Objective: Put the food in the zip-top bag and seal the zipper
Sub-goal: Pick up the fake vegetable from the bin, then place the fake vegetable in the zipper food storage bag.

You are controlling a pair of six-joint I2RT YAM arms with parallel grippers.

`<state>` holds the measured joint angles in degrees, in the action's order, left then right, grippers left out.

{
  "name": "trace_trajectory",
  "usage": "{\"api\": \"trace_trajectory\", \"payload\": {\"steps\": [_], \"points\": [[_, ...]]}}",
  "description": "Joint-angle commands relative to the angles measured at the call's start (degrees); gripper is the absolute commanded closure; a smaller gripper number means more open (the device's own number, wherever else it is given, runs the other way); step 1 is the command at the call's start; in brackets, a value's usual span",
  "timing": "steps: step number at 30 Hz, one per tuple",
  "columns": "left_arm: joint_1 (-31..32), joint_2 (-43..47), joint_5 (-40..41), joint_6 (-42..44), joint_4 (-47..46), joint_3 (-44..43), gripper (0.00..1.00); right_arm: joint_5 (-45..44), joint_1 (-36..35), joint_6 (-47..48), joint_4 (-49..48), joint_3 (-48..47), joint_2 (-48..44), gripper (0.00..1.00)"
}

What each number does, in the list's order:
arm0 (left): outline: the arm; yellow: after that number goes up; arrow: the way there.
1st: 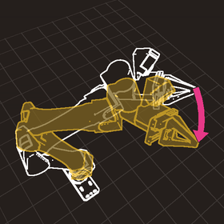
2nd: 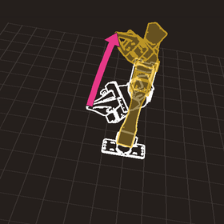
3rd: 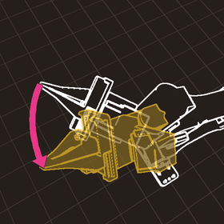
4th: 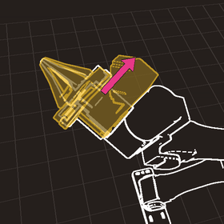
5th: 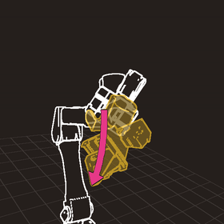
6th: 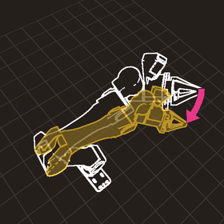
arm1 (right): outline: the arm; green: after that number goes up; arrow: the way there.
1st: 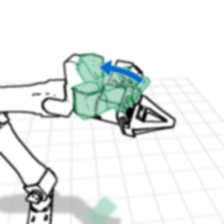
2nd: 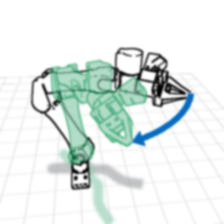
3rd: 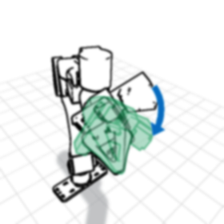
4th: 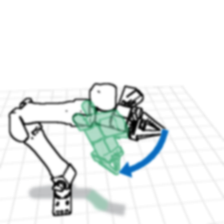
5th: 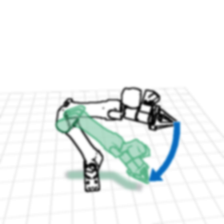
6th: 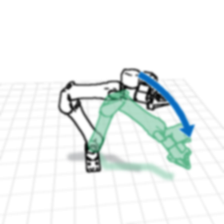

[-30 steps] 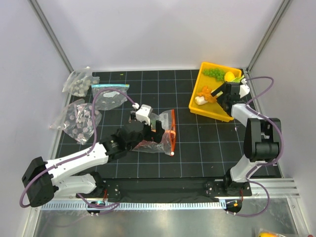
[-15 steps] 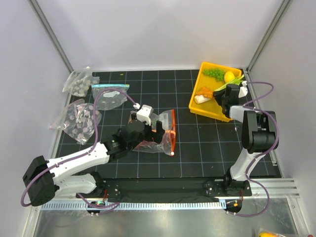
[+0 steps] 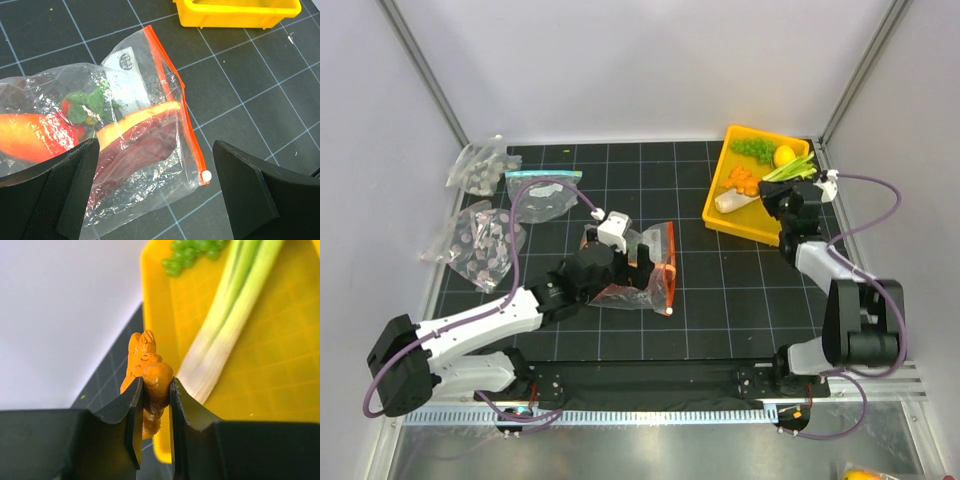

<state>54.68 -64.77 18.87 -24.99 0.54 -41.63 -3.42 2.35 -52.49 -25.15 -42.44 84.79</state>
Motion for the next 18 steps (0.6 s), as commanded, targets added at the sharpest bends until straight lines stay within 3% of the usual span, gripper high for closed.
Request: {"api": "trace_trajectory", "payload": {"steps": [1,11,18], "points": [[0.08,-0.18,0.20,0.82,-0.71,-2.76,0.00,2.72,-1.38,-0.33,0.61,2.78,-8.31,0.94],[0.08,-2.72,0.02,1.26,-0.71,-3.90,0.00,2.72,-15.52,0.99,5.55,11.31,-26.77,0.94],[0.08,-5.19,-0.15,1.35,-0.71,-4.87,0.00,3.15,-16.76,0.71,6.15,19.58,-34.08,0.95]]}}
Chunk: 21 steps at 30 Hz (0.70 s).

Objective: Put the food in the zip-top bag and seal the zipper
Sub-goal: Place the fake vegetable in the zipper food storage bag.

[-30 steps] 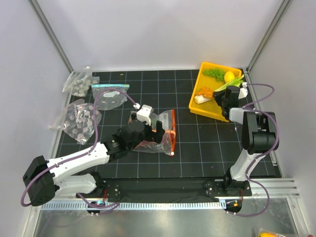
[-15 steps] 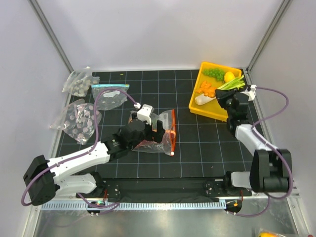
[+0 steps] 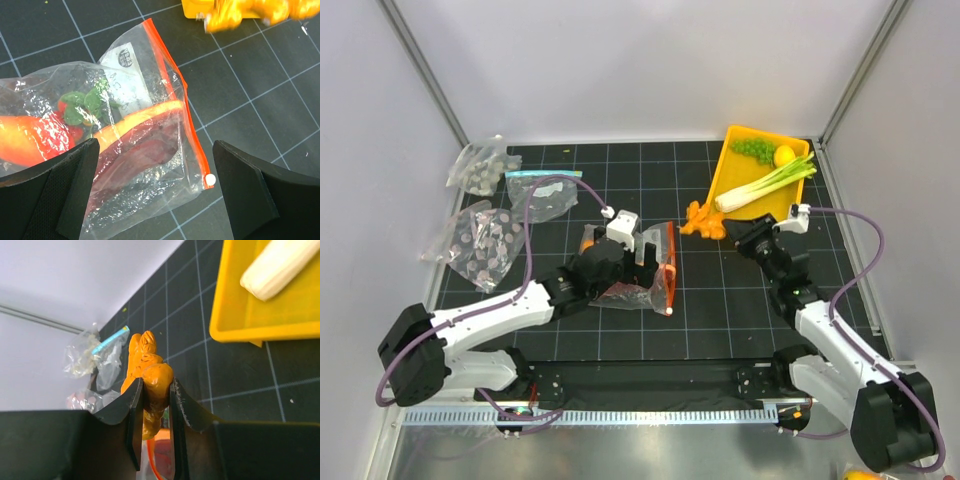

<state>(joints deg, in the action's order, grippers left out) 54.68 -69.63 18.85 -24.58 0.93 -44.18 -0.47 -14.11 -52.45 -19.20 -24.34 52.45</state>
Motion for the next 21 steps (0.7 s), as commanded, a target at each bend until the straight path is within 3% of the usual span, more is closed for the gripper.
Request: {"api": "trace_trajectory", "payload": {"steps": [1,17,21], "points": [[0.08,-0.60,0.13,0.94,-1.10,-2.40,0.00,1.51,-0.39,0.94,0.74,2.01,-1.91,0.95],[0.08,-3.41,-0.04,0.85,-1.10,-3.01,0.00,2.93,-5.83,1.20,-5.14,5.71,7.14,0.98],[0.08,-4.90,-0.57,0.32,-1.10,-3.63,0.00,4.94,-7.77,1.29,-11.70,5.61,11.26,0.99]]}}
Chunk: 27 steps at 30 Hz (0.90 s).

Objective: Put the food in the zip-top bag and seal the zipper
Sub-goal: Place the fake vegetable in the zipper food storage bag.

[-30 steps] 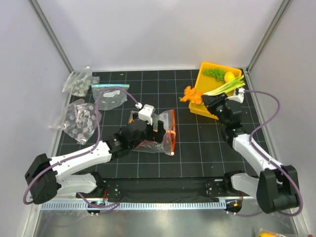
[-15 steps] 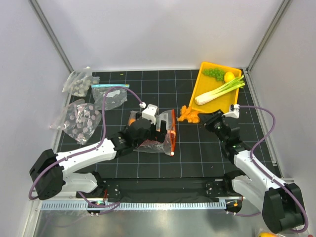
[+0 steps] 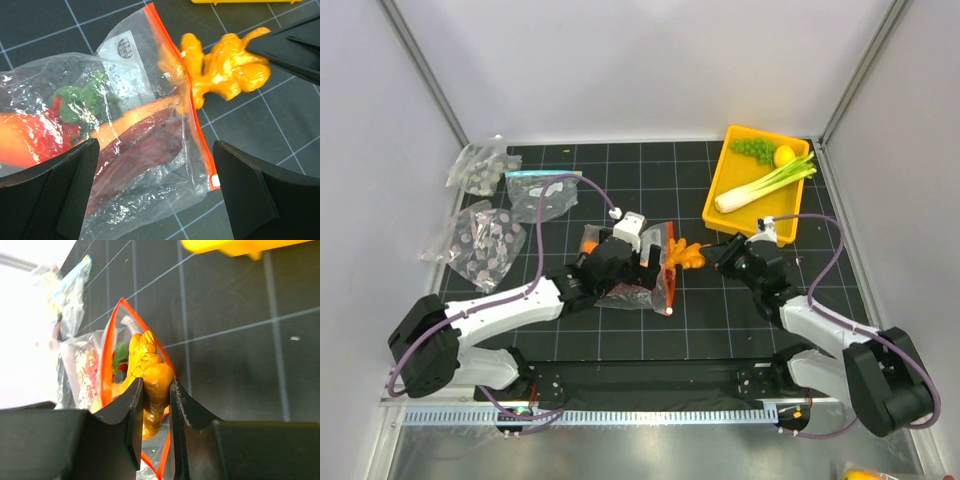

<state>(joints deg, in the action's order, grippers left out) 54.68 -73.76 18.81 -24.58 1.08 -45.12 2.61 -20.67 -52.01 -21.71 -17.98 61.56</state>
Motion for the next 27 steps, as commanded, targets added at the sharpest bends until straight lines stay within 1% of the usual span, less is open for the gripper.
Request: {"api": "trace_trajectory", "payload": {"steps": [1,3,5,7,13,15,16,17,22,23,25,27], "points": [[0.08,-1.47,-1.05,0.15,-1.26,-2.95,0.00,4.22,-1.48,0.86,-11.05,-0.92,4.60,0.99],[0.08,-2.09,-1.67,-0.12,-1.26,-3.48,0.00,6.43,-2.62,0.59,-15.17,-1.79,7.51,0.99],[0.08,-2.80,-1.93,-0.21,-1.26,-3.74,0.01,10.65,-3.24,0.42,-19.05,-2.23,11.54,0.99],[0.08,-2.71,-1.76,-0.12,-1.26,-3.83,0.01,12.49,-4.47,0.42,-22.48,-3.20,13.57,0.99],[0.08,-2.27,-1.41,-0.03,-1.26,-3.57,0.01,11.45,-9.73,3.48,-28.11,-5.31,18.15,0.99],[0.08,-2.44,-1.49,-0.03,-1.26,-3.65,0.01,11.97,-10.79,3.23,-31.27,-5.84,19.82,0.99],[0.08,-2.71,-1.49,-0.03,-1.26,-3.66,0.01,12.67,-11.23,2.27,-33.20,-5.93,22.18,0.99],[0.08,-3.14,-1.49,-0.12,-1.26,-3.74,0.01,13.29,-11.24,1.65,-36.00,-6.02,23.33,0.99],[0.08,-5.60,-1.58,-0.56,-1.26,-4.44,0.01,15.58,-11.24,-0.99,-40.85,-7.16,30.18,0.99],[0.08,-5.96,-1.41,-0.47,-1.26,-4.71,0.02,15.76,-11.59,-1.95,-43.39,-7.16,31.15,0.99],[0.08,-6.75,-0.97,-0.47,-1.26,-5.06,0.03,16.11,-11.85,-2.57,-45.34,-7.25,32.48,0.99],[0.08,-7.01,-0.53,-0.65,-1.26,-5.24,0.07,16.02,-12.38,-2.75,-46.84,-7.33,33.89,0.99]]}}
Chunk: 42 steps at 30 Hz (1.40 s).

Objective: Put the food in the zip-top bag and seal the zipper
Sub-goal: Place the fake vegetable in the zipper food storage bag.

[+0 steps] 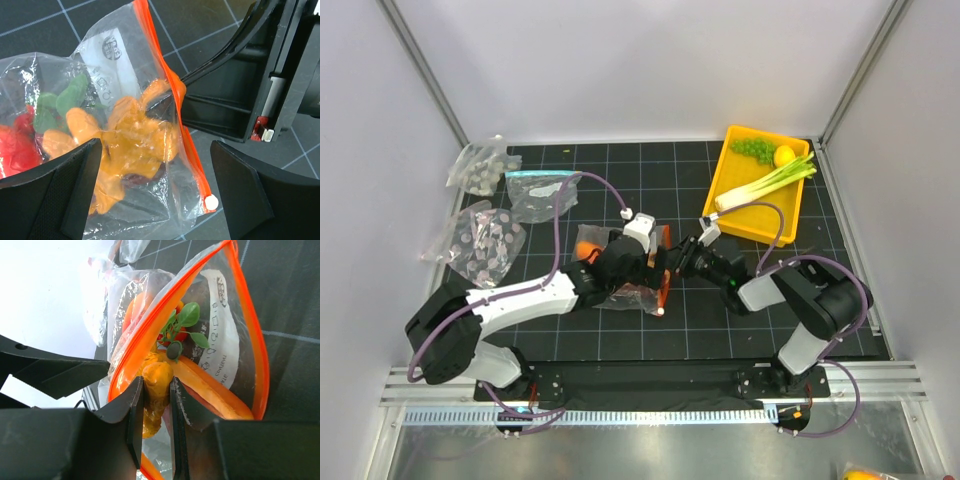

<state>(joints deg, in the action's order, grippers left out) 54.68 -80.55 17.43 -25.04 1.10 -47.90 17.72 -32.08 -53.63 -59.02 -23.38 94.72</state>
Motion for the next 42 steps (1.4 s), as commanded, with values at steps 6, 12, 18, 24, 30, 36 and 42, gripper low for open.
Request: {"api": "trace_trajectory", "payload": {"steps": [6,12,18,24,30,36,42], "points": [[-0.01,3.11,3.40,-1.68,-1.45,-0.80,0.10,1.18,-2.64,-1.75,-13.31,-3.42,4.59,0.99],[-0.18,9.53,4.54,-1.68,-2.16,1.93,0.07,1.71,-5.36,-1.48,-13.05,-7.73,9.86,0.92],[-0.62,12.00,5.51,-1.59,-1.72,2.90,0.05,-3.45,-6.60,3.17,-5.33,-6.86,4.09,0.38],[-0.89,12.88,6.12,-1.51,-1.28,3.07,0.04,-11.12,-6.07,7.13,8.39,-4.14,-7.08,0.41],[-0.80,14.28,6.74,-1.07,-1.28,3.43,0.04,-15.25,-3.61,7.48,13.85,-1.15,-13.84,0.48],[-0.80,14.37,5.86,-0.19,-1.28,3.34,0.05,-14.11,-2.73,9.32,18.41,-0.53,-19.47,0.50],[0.87,14.81,7.70,1.92,4.17,1.41,0.09,-12.43,-2.90,9.42,26.40,2.80,-26.42,0.46]]}}
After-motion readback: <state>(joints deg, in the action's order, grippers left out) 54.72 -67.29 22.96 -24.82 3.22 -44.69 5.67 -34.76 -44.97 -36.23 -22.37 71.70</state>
